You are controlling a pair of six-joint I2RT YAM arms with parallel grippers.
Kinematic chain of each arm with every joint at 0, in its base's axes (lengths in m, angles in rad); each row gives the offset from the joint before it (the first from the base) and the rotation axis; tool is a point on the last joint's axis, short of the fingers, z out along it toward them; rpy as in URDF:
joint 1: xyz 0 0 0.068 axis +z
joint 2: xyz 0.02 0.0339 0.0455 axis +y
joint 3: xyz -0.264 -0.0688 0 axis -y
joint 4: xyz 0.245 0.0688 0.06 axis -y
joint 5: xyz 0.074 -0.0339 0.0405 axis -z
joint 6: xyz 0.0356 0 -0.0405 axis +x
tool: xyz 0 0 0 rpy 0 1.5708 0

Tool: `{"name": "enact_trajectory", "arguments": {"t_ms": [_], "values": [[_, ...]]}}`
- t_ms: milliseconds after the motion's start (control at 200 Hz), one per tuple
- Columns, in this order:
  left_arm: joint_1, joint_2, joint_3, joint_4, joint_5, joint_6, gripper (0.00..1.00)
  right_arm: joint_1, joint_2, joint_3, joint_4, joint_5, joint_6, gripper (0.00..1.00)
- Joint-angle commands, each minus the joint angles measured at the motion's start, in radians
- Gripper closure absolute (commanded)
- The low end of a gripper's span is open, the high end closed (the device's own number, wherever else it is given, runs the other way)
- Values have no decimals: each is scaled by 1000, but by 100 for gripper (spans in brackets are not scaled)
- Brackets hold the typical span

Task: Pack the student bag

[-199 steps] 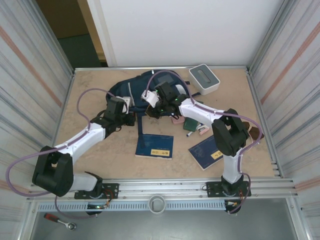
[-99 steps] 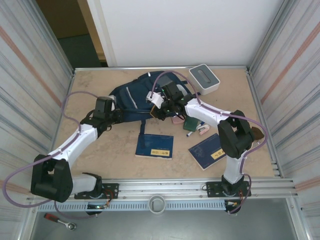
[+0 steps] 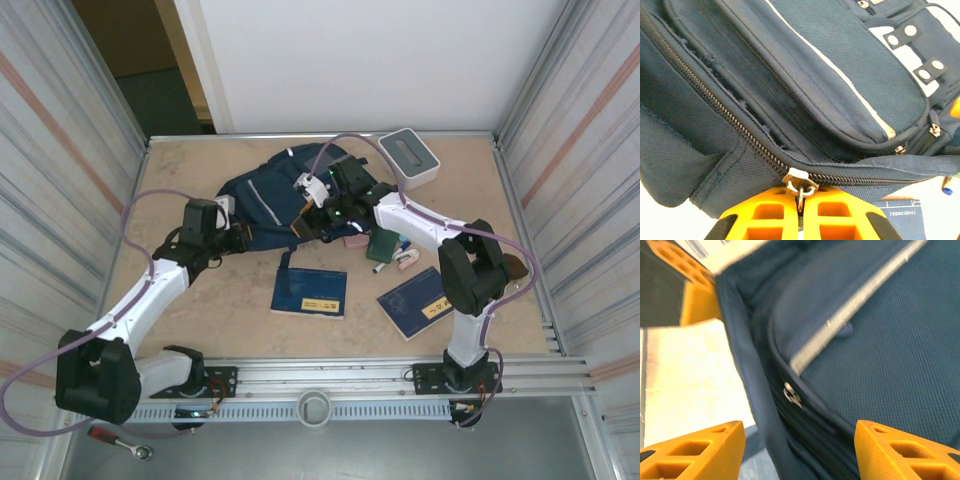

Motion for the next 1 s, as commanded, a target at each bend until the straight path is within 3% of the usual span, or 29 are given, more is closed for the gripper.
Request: {"name": "enact_trajectory", "arguments": {"t_ms": [0, 245, 431, 731, 997], "values": [[3, -43, 8, 66, 55, -10, 100, 31, 32, 70, 42, -58, 90, 40], [2, -46, -8, 68, 38, -5, 100, 49, 149, 184, 21, -68, 123, 42], [-2, -37, -19, 74, 31, -4, 100, 8, 223, 261, 1, -40, 290, 47], [-5, -26, -16, 73, 24, 1, 100, 24, 174, 204, -28, -89, 208, 40], [-5, -20, -16, 73, 20, 1, 100, 61, 210, 243, -76, -117, 165, 42]]}}
